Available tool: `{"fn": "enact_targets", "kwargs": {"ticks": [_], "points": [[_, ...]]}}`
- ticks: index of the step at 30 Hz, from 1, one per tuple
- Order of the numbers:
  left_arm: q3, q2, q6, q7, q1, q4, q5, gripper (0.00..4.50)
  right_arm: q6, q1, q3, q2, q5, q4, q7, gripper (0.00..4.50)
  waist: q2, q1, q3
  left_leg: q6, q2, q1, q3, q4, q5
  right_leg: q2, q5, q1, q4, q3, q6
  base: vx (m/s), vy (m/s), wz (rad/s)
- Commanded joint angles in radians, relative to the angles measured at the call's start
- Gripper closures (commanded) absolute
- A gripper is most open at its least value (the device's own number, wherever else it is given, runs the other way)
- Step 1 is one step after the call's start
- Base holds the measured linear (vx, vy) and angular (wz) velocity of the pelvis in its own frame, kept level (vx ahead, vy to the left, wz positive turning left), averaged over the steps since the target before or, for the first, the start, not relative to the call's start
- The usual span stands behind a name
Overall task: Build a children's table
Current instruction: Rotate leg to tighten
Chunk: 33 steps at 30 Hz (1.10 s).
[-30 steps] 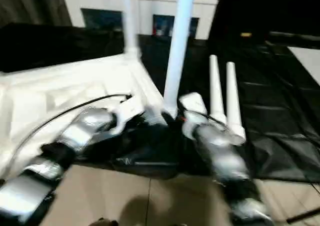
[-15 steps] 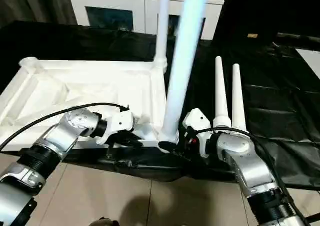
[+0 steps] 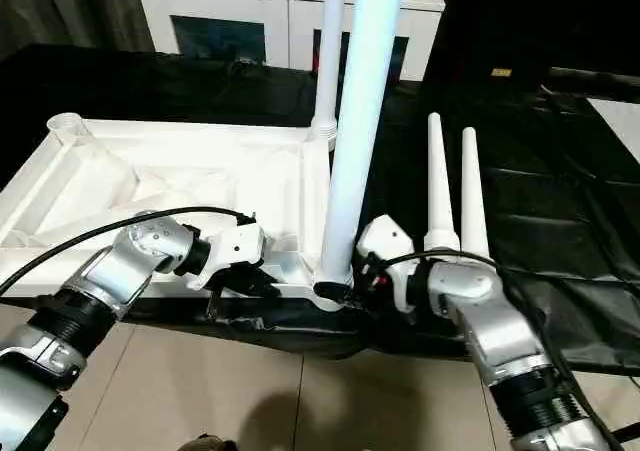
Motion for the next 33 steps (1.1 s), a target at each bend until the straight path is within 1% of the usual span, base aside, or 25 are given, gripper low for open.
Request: {"fn": "enact_targets", "kwargs": {"ticks": [1,6,7,8,9,10,11,13,15,17,18,19,20,21,22,23,24,25,26,27,28,30,31,32,33], "points": [[-0.010,0.006,-0.003,-0.020,0.002,-0.042,0.006,4.50,-0.004,-0.013,0.005,-0.010,-0.026,0.025,-0.003,1.75,-0.006,-0.001,-0.068,0.015,0.038,0.027,-0.017,-0.069,-0.311,-0.052,-0.286,0.037,-0.063,0.036,-0.201,0.000,0.000,0.00],[-0.013,0.010,0.002,-0.021,0.002,-0.046,0.008,4.50,-0.005,-0.016,0.004,-0.010,-0.026,0.035,-0.005,1.84,-0.006,-0.002,-0.069,0.016,0.038,0.027,-0.017,-0.068,-0.305,-0.051,-0.267,0.038,-0.061,0.036,-0.206,0.000,0.000,0.00],[-0.013,0.011,0.005,-0.012,0.002,-0.043,0.013,4.50,0.003,-0.018,-0.018,0.011,-0.017,0.053,-0.040,1.85,-0.006,-0.002,-0.069,0.017,0.038,0.027,-0.017,-0.068,-0.304,-0.050,-0.264,0.038,-0.061,0.036,-0.207,0.000,0.000,0.00],[-0.012,0.010,0.005,-0.010,0.002,-0.042,0.014,4.50,0.005,-0.019,-0.023,0.016,-0.015,0.058,-0.048,1.85,-0.006,-0.003,-0.069,0.018,0.037,0.027,-0.016,-0.068,-0.305,-0.050,-0.264,0.037,-0.061,0.036,-0.208,0.000,0.000,0.00],[-0.009,0.008,0.010,0.008,0.000,-0.034,0.020,4.50,0.013,-0.024,-0.040,0.037,-0.016,0.081,-0.089,1.85,-0.005,-0.004,-0.068,0.015,0.037,0.027,-0.016,-0.068,-0.313,-0.051,-0.275,0.036,-0.062,0.036,-0.209,0.000,0.000,0.00],[-0.003,0.001,0.018,0.037,-0.004,-0.019,0.028,4.50,0.017,-0.030,-0.059,0.062,-0.021,0.110,-0.143,1.85,-0.007,-0.007,-0.066,0.008,0.035,0.025,-0.018,-0.070,-0.325,-0.051,-0.300,0.037,-0.064,0.035,-0.201,0.000,0.000,0.00],[-0.002,0.000,0.019,0.042,-0.005,-0.017,0.029,4.50,0.018,-0.031,-0.061,0.065,-0.021,0.113,-0.149,1.85,-0.006,-0.008,-0.066,0.002,0.036,0.025,-0.019,-0.071,-0.334,-0.051,-0.316,0.037,-0.064,0.034,-0.198,0.000,0.000,0.00],[0.025,-0.031,0.045,0.125,-0.021,0.027,0.032,4.50,0.033,-0.044,-0.096,0.120,-0.026,0.160,-0.255,1.85,-0.007,-0.016,-0.065,-0.014,0.034,0.030,-0.020,-0.071,-0.369,-0.051,-0.367,0.031,-0.071,0.033,-0.184,0.000,0.000,0.00],[0.063,-0.079,0.078,0.234,-0.045,0.076,0.027,4.50,0.071,-0.066,-0.146,0.194,-0.016,0.218,-0.400,1.86,-0.005,-0.025,-0.063,-0.029,0.030,0.031,-0.023,-0.071,-0.397,-0.051,-0.417,0.027,-0.076,0.030,-0.177,0.000,0.000,0.00],[0.099,-0.128,0.119,0.346,-0.070,0.122,0.022,4.50,0.100,-0.094,-0.193,0.265,-0.010,0.284,-0.548,1.86,-0.006,-0.039,-0.060,-0.041,0.028,0.030,-0.026,-0.072,-0.422,-0.049,-0.454,0.024,-0.079,0.028,-0.168,0.000,0.000,0.00],[0.099,-0.128,0.119,0.346,-0.070,0.122,0.022,4.50,0.100,-0.094,-0.193,0.265,-0.010,0.284,-0.548,1.86,-0.005,-0.042,-0.062,-0.048,0.028,0.031,-0.032,-0.073,-0.441,-0.051,-0.488,0.028,-0.083,0.023,-0.153,0.000,0.000,0.00],[0.142,-0.192,0.171,0.499,-0.108,0.188,0.017,4.50,0.105,-0.142,-0.249,0.346,-0.001,0.388,-0.733,1.86,-0.001,-0.045,-0.061,-0.046,0.028,0.031,-0.029,-0.071,-0.449,-0.051,-0.488,0.022,-0.086,0.025,-0.147,0.000,0.000,0.00],[0.142,-0.192,0.171,0.499,-0.108,0.188,0.017,4.50,0.105,-0.142,-0.249,0.346,-0.001,0.388,-0.733,1.86,0.000,-0.049,-0.060,-0.051,0.028,0.035,-0.030,-0.072,-0.461,-0.051,-0.489,0.019,-0.090,0.024,-0.150,0.000,0.000,0.00],[0.157,-0.222,0.189,0.574,-0.126,0.222,0.017,4.50,0.091,-0.166,-0.270,0.382,0.001,0.442,-0.819,1.86,-0.004,-0.054,-0.061,-0.054,0.024,0.037,-0.035,-0.070,-0.490,-0.049,-0.517,0.020,-0.095,0.017,-0.136,0.000,0.000,0.00],[0.169,-0.249,0.197,0.633,-0.141,0.249,0.017,4.50,0.072,-0.186,-0.280,0.411,-0.007,0.486,-0.889,1.86,0.000,-0.060,-0.059,-0.054,0.023,0.038,-0.034,-0.069,-0.500,-0.051,-0.527,0.014,-0.098,0.017,-0.132,0.000,0.000,0.00],[0.173,-0.268,0.193,0.670,-0.151,0.268,0.019,4.50,0.056,-0.201,-0.275,0.434,-0.011,0.516,-0.910,1.87,0.000,-0.059,-0.060,-0.054,0.022,0.044,-0.036,-0.069,-0.512,-0.050,-0.545,0.013,-0.104,0.014,-0.124,0.000,0.000,0.00],[0.174,-0.276,0.191,0.685,-0.155,0.276,0.019,4.50,0.049,-0.207,-0.273,0.443,-0.012,0.528,-0.919,1.87,0.000,-0.061,-0.058,-0.047,0.021,0.045,-0.037,-0.067,-0.527,-0.049,-0.555,0.011,-0.110,0.011,-0.114,0.000,0.000,0.00],[0.177,-0.297,0.180,0.718,-0.165,0.297,0.025,4.50,0.032,-0.225,-0.262,0.466,-0.022,0.558,-0.935,1.87,-0.001,-0.061,-0.057,-0.045,0.021,0.044,-0.038,-0.068,-0.530,-0.050,-0.555,0.014,-0.113,0.010,-0.110,0.000,0.000,0.00],[0.178,-0.309,0.172,0.735,-0.171,0.310,0.030,4.50,0.022,-0.236,-0.255,0.480,-0.029,0.576,-0.941,1.87,0.000,-0.064,-0.056,-0.041,0.019,0.046,-0.040,-0.069,-0.557,-0.047,-0.572,0.010,-0.116,0.006,-0.098,0.000,0.000,0.00],[0.178,-0.309,0.172,0.735,-0.171,0.310,0.030,4.50,0.022,-0.236,-0.255,0.480,-0.029,0.576,-0.941,1.52,0.000,-0.064,-0.057,-0.042,0.020,0.048,-0.042,-0.070,-0.564,-0.047,-0.576,0.012,-0.118,0.004,-0.092,0.000,0.000,0.00],[0.162,-0.319,0.134,0.731,-0.180,0.324,0.047,4.50,-0.010,-0.253,-0.240,0.497,-0.047,0.577,-0.913,1.17,-0.001,-0.064,-0.058,-0.036,0.020,0.047,-0.043,-0.071,-0.566,-0.048,-0.574,0.014,-0.120,0.003,-0.087,0.000,0.000,0.00],[0.151,-0.316,0.118,0.722,-0.180,0.323,0.058,4.50,-0.023,-0.255,-0.235,0.498,-0.055,0.566,-0.903,1.17,0.003,-0.064,-0.059,-0.035,0.023,0.041,-0.045,-0.078,-0.560,-0.048,-0.537,0.021,-0.118,0.004,-0.090,0.000,0.000,0.00],[0.137,-0.304,0.102,0.706,-0.177,0.317,0.070,4.50,-0.043,-0.255,-0.242,0.492,-0.056,0.549,-0.890,0.96,-0.001,-0.065,-0.061,-0.033,0.024,0.028,-0.049,-0.084,-0.540,-0.050,-0.505,0.033,-0.112,0.003,-0.094,0.000,0.000,0.00],[0.134,-0.299,0.102,0.708,-0.179,0.324,0.073,4.50,-0.058,-0.257,-0.244,0.488,-0.058,0.551,-0.890,0.82,-0.001,-0.065,-0.063,-0.030,0.025,0.021,-0.049,-0.085,-0.521,-0.054,-0.483,0.036,-0.107,0.006,-0.099,0.000,0.000,0.00],[0.128,-0.291,0.093,0.702,-0.178,0.327,0.077,4.50,-0.068,-0.255,-0.244,0.481,-0.061,0.543,-0.888,0.82,-0.001,-0.067,-0.063,-0.028,0.025,0.021,-0.048,-0.085,-0.519,-0.052,-0.477,0.034,-0.105,0.007,-0.103,0.000,0.000,0.00]]}}
